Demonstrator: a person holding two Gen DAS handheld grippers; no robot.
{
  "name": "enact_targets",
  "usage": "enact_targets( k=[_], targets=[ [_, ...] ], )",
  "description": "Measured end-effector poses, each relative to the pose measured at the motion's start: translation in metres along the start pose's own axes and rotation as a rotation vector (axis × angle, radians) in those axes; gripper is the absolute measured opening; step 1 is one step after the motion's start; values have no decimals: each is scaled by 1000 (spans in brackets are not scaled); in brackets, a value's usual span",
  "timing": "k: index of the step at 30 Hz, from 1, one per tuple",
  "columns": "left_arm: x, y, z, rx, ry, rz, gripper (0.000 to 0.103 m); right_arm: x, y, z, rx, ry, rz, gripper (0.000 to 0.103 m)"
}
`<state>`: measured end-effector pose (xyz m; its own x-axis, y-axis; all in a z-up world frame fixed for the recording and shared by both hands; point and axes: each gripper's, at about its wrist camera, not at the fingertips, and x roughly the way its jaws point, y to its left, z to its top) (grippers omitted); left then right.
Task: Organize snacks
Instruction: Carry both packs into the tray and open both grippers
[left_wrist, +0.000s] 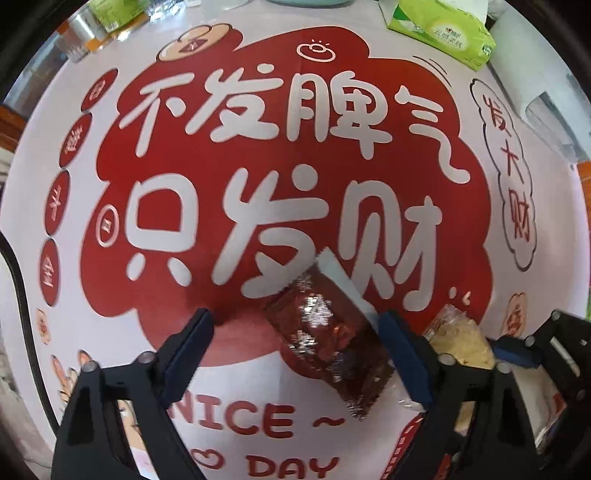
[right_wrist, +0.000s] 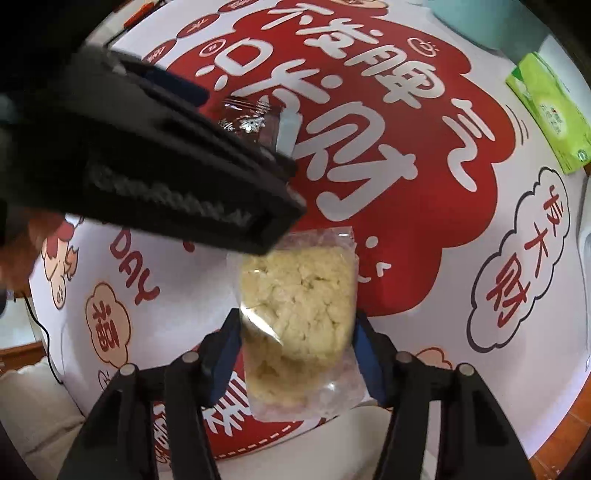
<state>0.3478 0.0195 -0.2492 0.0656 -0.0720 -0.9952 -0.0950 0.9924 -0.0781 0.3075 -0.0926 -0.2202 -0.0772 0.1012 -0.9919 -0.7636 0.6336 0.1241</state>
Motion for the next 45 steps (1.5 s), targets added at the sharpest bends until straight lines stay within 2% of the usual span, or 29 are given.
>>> enact_targets(
  k=[1,2,3,7,8,11,15,17,23,28,34,40,45],
  targets=[
    [-1,0,-2,-11,-12,2,72,-1,-1,-1,17,0,9,58],
    [-3,-1,-3,-8,-28,17,53,0,-3,-1,30,1,16,57],
    [-5,-4,-5,7,-46,36,42,-1,-3,-2,38,-3,17,57],
    [-12,-5,-14,1,-66,-17,22,-2,3,-10,46,-18,10,57],
    [-14,-4,-18,1,-73,-21,21,-2,5,-12,52,-25,11,57],
    [-30,5,-33,-9,-105,-33,20,-5,5,-20,72,-57,17,57],
    [-64,18,-55,1,-166,-55,20,-31,13,-31,106,-147,43,57],
    [-89,24,-66,31,-198,-56,19,-46,22,-32,129,-188,54,57],
    [-162,15,-114,162,-291,-56,20,-105,36,-71,223,-354,113,57],
    [-215,-28,-148,282,-362,-102,20,-148,44,-121,332,-486,136,57],
    [-256,-98,-184,439,-412,-177,20,-198,46,-212,470,-643,33,57],
    [-258,-172,-206,575,-400,-207,20,-219,39,-299,684,-726,-74,57],
    [-234,-216,-217,637,-358,-190,21,-203,29,-350,845,-706,-116,57]
  ],
)
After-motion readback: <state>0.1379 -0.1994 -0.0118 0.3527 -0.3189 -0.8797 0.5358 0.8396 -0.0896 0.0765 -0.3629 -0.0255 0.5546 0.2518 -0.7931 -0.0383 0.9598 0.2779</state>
